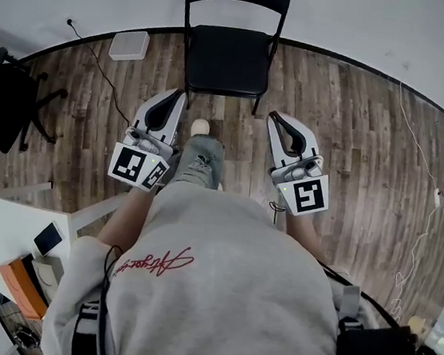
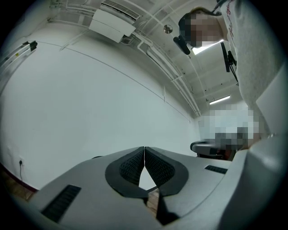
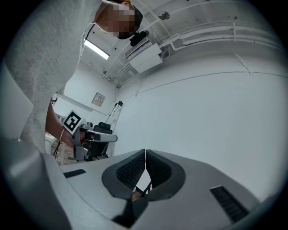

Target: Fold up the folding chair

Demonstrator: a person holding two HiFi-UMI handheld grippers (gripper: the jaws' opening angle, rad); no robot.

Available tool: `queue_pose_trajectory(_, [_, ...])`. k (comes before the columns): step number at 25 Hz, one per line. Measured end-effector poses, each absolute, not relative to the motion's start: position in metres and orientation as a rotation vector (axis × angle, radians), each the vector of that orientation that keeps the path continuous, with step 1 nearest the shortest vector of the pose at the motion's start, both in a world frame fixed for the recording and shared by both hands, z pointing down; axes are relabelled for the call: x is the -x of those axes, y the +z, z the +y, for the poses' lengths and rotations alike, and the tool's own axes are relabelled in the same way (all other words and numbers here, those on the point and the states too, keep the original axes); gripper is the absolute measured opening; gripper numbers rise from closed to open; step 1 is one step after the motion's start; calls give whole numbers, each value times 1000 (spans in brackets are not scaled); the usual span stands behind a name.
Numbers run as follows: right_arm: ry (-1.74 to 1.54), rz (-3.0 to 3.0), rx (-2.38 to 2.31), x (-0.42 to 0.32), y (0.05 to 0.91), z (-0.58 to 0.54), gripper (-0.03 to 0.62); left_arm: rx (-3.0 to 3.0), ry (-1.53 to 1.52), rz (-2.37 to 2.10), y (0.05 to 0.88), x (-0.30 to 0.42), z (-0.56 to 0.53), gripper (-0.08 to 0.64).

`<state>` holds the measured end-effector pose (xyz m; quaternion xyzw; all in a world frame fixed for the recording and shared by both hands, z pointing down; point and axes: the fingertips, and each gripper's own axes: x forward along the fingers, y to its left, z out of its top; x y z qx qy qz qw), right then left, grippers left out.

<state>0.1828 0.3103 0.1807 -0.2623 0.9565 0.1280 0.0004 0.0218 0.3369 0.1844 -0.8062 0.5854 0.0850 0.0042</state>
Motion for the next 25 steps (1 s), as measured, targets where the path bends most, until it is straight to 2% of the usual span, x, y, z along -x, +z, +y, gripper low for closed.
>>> queue_pose_trajectory(7, [351, 3007, 870, -152, 195, 246, 18, 2553, 288, 1803, 193, 6, 261, 17])
queue_pose_trajectory(14, [357, 2953, 874, -78, 185, 138, 18, 2596, 298, 1736, 194, 59, 144, 17])
queue_pose_trajectory(20, [181, 2863, 912, -40, 185, 70, 18, 2626, 223, 1743, 200, 95, 59, 20])
queue_pose_trajectory(21, [122, 2846, 902, -38, 189, 63, 18, 2638, 198, 1760, 206, 100, 48, 29])
queue_pose_trajectory(23, [-9, 2821, 902, -38, 205, 53, 20, 2678, 155, 1799, 224, 106, 27, 169])
queue_pose_trajectory(24, [-81, 2815, 925, -40, 218, 47, 20, 2703, 127, 1809, 236, 108, 17, 213])
queue_pose_trajectory(25, [-164, 2810, 957, -42, 235, 42, 20, 2730, 92, 1816, 251, 111, 7, 225])
